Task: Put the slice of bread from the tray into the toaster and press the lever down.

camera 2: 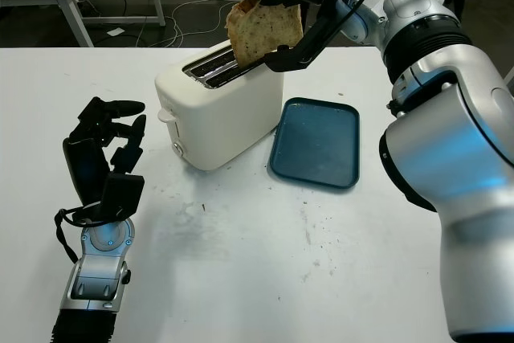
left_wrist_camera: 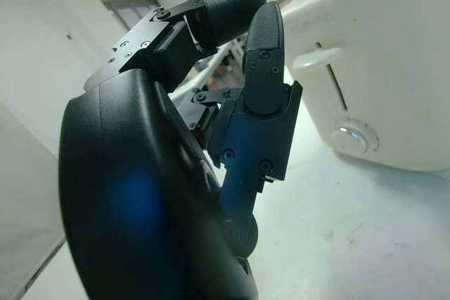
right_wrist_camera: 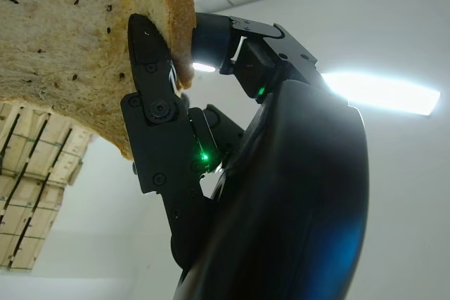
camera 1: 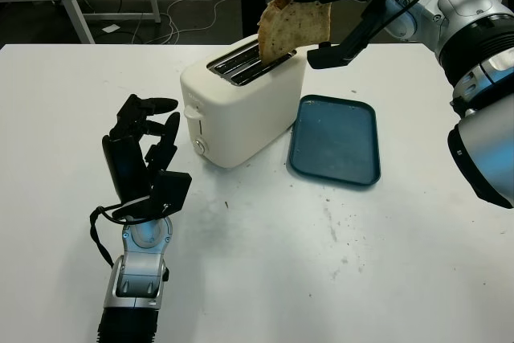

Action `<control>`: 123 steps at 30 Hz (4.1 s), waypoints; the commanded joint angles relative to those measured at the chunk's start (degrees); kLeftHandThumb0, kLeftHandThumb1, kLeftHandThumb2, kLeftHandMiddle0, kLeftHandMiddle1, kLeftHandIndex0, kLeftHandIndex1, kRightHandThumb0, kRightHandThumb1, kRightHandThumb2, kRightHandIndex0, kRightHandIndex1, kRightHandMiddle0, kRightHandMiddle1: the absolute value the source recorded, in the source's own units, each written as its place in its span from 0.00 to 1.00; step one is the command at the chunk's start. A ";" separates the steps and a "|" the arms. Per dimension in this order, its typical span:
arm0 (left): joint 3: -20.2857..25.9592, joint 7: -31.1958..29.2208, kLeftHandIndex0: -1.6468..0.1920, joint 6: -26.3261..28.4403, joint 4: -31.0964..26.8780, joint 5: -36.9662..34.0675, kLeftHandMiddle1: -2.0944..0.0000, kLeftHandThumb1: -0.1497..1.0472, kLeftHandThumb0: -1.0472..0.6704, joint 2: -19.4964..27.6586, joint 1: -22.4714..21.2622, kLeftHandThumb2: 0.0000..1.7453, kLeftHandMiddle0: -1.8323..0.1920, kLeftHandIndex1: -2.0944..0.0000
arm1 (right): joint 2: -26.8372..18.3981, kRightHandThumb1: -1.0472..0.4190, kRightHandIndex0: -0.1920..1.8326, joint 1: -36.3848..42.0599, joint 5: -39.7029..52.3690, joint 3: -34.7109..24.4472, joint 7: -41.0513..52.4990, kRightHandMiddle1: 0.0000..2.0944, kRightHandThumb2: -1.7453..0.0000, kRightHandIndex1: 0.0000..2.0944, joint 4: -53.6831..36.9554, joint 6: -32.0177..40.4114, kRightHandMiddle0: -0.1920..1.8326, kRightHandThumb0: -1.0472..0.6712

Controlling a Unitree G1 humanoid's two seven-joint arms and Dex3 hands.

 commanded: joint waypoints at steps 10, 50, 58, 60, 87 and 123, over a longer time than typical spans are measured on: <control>-0.47 1.14 0.53 -0.21 0.07 1.42 0.33 0.89 0.30 -0.10 0.28 0.12 0.55 0.51 | 2.41 0.09 0.66 0.82 -2.12 3.04 -0.11 0.83 0.89 0.83 0.00 -0.07 0.52 0.33; -0.65 1.01 0.54 -0.62 0.44 1.25 0.31 0.89 0.32 -0.74 0.40 0.12 0.56 0.51 | 9.03 0.09 0.70 0.79 -1.23 -0.35 -4.97 0.83 0.85 0.83 -0.18 -1.31 0.56 0.31; -0.72 0.76 0.54 -0.90 0.40 1.04 0.32 0.89 0.31 -0.70 0.51 0.12 0.56 0.51 | 8.42 0.09 0.70 0.44 0.43 -2.84 -2.97 0.83 0.85 0.83 -0.21 -1.45 0.56 0.31; -0.71 0.81 0.54 -0.70 0.26 1.10 0.32 0.89 0.31 -0.82 0.54 0.12 0.56 0.51 | 8.26 0.09 0.70 0.63 -0.16 -2.33 -2.40 0.83 0.85 0.83 -0.13 -1.02 0.56 0.31; -0.71 0.67 0.54 -0.42 0.24 1.29 0.32 0.89 0.31 -0.66 0.47 0.12 0.55 0.51 | 6.49 0.09 0.51 5.84 0.87 -0.14 12.25 0.59 0.85 0.65 0.89 -0.51 0.47 0.25; -0.54 0.27 0.53 -1.55 1.54 1.03 0.33 0.89 0.32 -0.03 -0.14 0.11 0.54 0.50 | 3.38 0.09 0.19 16.76 10.17 -11.54 9.25 0.03 0.95 0.21 -1.74 11.92 0.31 0.37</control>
